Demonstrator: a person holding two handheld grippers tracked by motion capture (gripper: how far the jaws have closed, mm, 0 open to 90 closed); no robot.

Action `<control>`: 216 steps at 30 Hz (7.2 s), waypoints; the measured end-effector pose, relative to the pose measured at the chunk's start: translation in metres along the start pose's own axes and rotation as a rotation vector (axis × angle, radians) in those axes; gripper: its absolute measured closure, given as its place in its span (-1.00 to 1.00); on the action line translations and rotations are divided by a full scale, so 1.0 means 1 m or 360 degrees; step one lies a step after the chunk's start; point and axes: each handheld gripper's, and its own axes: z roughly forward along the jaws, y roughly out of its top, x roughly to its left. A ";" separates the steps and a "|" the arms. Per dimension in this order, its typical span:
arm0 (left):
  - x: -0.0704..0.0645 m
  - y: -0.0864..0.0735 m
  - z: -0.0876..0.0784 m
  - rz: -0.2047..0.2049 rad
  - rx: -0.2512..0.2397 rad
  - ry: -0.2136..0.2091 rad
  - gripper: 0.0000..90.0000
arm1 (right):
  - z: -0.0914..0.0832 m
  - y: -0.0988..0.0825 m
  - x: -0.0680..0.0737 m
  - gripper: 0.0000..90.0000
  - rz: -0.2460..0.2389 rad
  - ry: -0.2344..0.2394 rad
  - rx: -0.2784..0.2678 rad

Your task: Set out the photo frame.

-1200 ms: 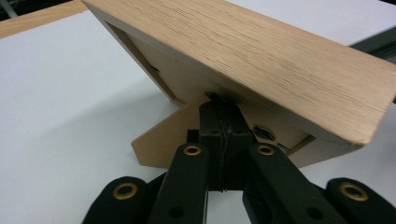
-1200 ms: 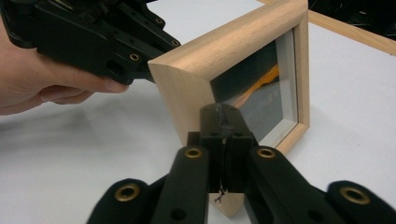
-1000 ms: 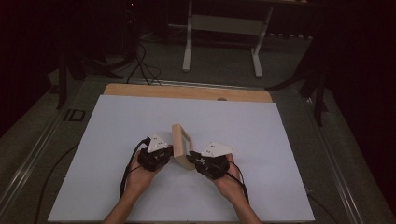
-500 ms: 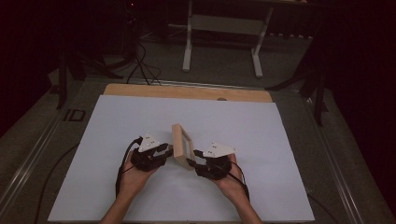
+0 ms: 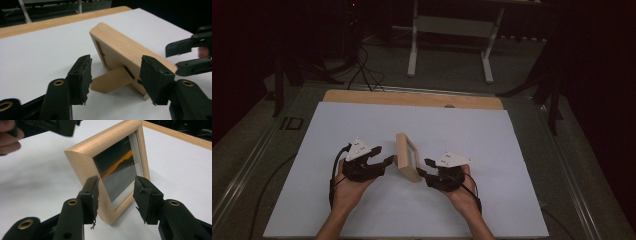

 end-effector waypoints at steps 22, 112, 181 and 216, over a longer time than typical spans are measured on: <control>-0.030 0.007 0.012 0.0035 0.0010 -0.0107 -0.42 | -0.004 -0.003 -0.003 0.21 0.0035 -0.0038 -0.0024; -0.044 -0.001 0.054 -0.0130 0.0141 0.0062 -0.21 | -0.016 -0.001 -0.012 0.15 0.0083 -0.0063 -0.0096; -0.048 -0.004 0.047 0.0227 0.0145 -0.0174 0.33 | 0.014 0.048 -0.041 1.00 0.0064 -0.0249 -0.0161; -0.028 -0.005 0.043 0.0134 0.0161 -0.0101 0.13 | 0.015 0.050 -0.039 1.00 0.0071 -0.0299 0.0022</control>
